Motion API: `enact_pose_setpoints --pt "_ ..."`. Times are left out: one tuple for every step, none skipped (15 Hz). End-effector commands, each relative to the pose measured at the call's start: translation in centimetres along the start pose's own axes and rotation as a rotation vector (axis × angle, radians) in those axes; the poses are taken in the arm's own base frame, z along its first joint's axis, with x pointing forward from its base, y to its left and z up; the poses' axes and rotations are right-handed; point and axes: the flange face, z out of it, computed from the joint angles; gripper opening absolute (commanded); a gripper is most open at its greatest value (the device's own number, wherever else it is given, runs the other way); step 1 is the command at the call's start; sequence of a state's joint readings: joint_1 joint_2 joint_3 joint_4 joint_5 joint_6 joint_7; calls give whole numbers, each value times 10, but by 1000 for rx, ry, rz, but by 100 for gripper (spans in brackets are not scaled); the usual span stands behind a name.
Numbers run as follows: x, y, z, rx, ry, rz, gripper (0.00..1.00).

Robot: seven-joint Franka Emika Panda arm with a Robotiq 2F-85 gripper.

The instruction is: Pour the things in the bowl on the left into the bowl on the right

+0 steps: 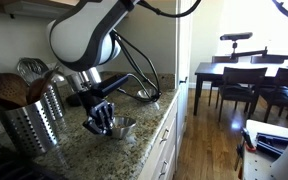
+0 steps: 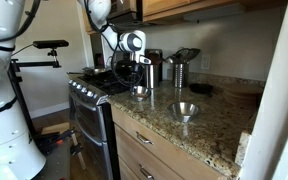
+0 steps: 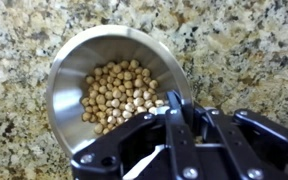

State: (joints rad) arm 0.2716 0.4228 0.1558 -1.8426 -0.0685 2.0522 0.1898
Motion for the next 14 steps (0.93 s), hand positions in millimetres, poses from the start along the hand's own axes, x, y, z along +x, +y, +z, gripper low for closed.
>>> enact_pose_setpoints --pt "-23 10 -18 -51 -21 59 8" --pt "-25 12 -21 -59 -27 69 8" --pt "-27 14 -23 -65 -33 74 8" --pt "-28 15 -24 -73 -38 76 8" --pt "-29 16 -25 -79 -43 78 8" --pt "-30 18 -25 -83 -47 81 8" --pt "-31 19 -25 -87 -50 83 7" --pt "-32 21 -25 -91 -53 85 8" --pt "-32 23 -25 -96 -58 87 8" --pt "-33 26 -24 -101 -63 89 8" --pt "-34 29 -24 -109 -68 95 8" --pt "-34 33 -24 -116 -73 100 8" --pt "-35 38 -24 -124 -76 108 8" --pt "-36 43 -25 -129 -78 114 8"
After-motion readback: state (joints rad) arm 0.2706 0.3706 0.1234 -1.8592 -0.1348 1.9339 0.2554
